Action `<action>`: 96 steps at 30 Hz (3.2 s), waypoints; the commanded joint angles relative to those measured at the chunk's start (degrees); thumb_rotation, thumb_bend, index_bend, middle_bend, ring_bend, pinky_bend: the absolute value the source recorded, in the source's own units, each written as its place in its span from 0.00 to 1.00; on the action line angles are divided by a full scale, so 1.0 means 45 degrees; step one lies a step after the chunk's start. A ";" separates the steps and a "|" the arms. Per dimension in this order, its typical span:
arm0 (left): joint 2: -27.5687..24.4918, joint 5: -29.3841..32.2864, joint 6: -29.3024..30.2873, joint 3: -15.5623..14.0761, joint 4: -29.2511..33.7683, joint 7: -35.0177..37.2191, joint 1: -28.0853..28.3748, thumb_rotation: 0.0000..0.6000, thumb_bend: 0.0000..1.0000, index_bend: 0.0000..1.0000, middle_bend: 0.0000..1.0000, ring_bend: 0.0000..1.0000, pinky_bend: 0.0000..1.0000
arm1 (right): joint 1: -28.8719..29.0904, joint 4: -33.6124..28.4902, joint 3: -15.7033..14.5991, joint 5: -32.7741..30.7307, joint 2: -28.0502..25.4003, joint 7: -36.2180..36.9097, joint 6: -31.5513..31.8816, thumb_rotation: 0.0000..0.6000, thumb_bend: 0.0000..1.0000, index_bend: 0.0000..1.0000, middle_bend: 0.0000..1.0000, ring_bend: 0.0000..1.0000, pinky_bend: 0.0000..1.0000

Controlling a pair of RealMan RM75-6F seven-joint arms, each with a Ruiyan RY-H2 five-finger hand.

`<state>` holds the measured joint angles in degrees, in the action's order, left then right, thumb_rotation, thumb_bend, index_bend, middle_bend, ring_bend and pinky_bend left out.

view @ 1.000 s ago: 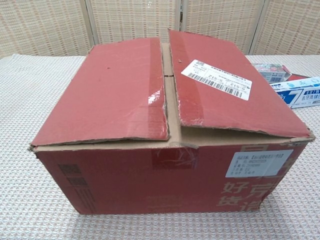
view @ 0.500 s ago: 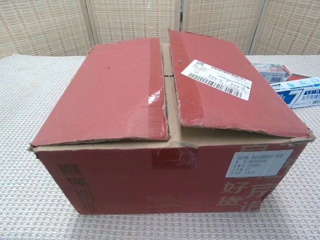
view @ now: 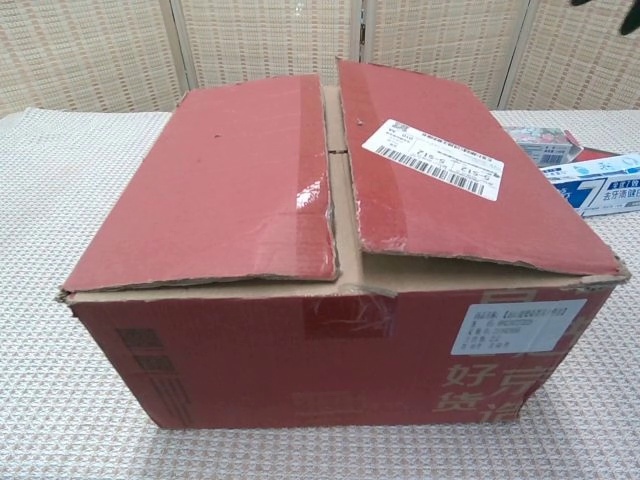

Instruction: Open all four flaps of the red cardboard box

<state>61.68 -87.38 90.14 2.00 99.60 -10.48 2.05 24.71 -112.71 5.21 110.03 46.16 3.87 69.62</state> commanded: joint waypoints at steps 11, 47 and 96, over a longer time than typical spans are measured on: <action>-0.0030 0.0199 -0.0112 -0.0025 -0.0033 0.0048 -0.0075 1.00 0.27 0.17 0.21 0.18 0.00 | 0.3210 -0.1973 0.0953 -0.1232 0.0739 -0.0788 -0.4355 0.28 0.11 0.13 0.19 0.22 0.00; 0.0015 0.0595 -0.0548 0.0002 -0.0407 0.0640 -0.0070 1.00 0.25 0.15 0.22 0.17 0.00 | 0.5362 -0.0988 0.1046 -0.4843 0.3488 -0.4856 -0.5798 0.22 0.11 0.44 0.45 0.37 0.00; -0.2222 -0.1894 -0.3341 0.1479 0.1665 0.3519 0.3881 1.00 0.25 0.18 0.21 0.18 0.00 | -0.1766 0.0836 -0.1219 -0.1786 -0.0760 0.0156 0.3390 0.28 0.11 0.54 0.52 0.52 0.00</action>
<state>52.70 -94.36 77.27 8.01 105.69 2.24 17.09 17.39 -109.69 -0.07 102.31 42.23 3.85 84.26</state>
